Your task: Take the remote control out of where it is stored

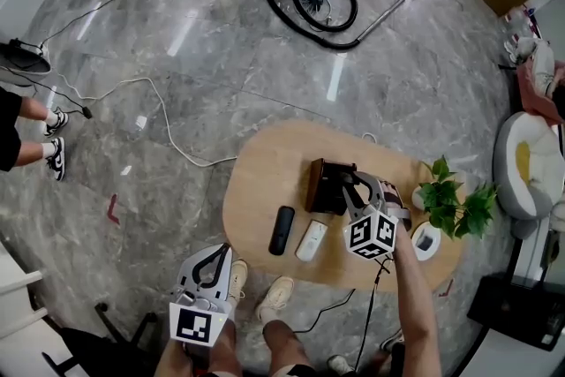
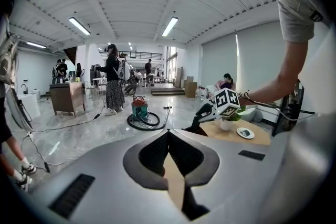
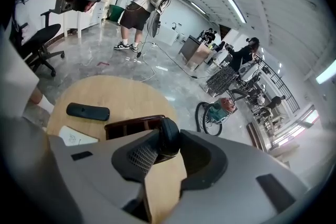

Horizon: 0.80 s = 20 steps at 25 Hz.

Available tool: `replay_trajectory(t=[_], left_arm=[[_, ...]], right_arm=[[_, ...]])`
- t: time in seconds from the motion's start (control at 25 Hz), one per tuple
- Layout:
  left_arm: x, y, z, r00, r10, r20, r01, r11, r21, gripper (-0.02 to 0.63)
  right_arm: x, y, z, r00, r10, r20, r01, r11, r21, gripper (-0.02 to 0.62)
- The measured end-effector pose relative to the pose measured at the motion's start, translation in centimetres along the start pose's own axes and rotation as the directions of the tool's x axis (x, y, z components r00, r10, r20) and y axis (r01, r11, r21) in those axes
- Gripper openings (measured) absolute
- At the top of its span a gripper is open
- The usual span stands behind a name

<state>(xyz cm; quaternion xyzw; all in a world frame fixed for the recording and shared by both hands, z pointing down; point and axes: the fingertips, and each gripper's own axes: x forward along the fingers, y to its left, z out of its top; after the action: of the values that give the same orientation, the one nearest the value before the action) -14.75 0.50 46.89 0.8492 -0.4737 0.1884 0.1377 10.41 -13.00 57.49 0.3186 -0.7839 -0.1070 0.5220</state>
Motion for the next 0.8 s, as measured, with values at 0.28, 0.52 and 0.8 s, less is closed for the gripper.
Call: replay_trajectory(t=[0.28, 0.52, 0.8], left_arm=[[-0.7, 0.0, 0.7, 1.0, -0.005, 0.011, 0.005, 1.0, 0.008, 0.005], [-1.4, 0.7, 0.7, 1.0, 0.007, 0.012, -0.007, 1.0, -0.005, 0.005], [-1.6, 0.8, 1.4, 1.0, -0.002, 0.022, 0.002, 1.0, 0.005, 0.005]], right_arm=[[-0.2, 0.1, 0.1, 1.0, 0.005, -0.015, -0.005, 1.0, -0.008, 0.12], [-0.8, -0.1, 0.3, 1.0, 0.009, -0.012, -0.009, 1.0, 0.002, 0.114], [-1.7, -0.3, 0.9, 1.0, 0.012, -0.011, -0.012, 1.0, 0.003, 0.112]])
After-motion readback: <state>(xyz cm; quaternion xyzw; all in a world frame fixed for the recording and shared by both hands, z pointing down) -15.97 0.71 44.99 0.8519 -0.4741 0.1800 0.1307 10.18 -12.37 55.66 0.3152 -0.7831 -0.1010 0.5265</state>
